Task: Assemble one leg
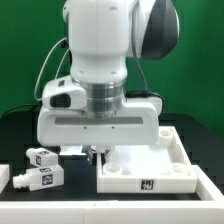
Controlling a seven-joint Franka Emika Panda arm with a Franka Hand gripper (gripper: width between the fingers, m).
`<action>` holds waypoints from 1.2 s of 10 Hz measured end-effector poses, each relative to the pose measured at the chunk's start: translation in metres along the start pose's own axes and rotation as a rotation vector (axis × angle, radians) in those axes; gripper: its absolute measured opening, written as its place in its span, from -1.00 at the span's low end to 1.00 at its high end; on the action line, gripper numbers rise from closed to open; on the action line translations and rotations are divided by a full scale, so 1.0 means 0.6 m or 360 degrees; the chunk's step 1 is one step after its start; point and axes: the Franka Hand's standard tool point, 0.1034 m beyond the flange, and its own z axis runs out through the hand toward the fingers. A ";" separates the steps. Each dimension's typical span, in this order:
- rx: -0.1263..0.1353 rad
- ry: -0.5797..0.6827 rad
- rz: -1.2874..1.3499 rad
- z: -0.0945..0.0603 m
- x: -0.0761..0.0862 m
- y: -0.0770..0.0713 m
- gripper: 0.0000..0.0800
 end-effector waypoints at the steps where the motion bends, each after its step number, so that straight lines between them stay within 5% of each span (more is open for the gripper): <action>1: 0.0003 -0.0011 0.0019 0.008 -0.001 -0.007 -0.86; 6: 0.0007 -0.0014 0.0024 0.016 -0.001 -0.005 -0.86; 8: 0.0005 0.0015 0.0023 0.043 0.020 -0.010 -0.86; 12: 0.0004 0.0069 0.0076 0.045 0.058 -0.022 -0.86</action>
Offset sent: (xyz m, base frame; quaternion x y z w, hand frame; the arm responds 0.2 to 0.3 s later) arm 0.0000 0.0000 0.0000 0.0000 0.0000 0.0000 1.0000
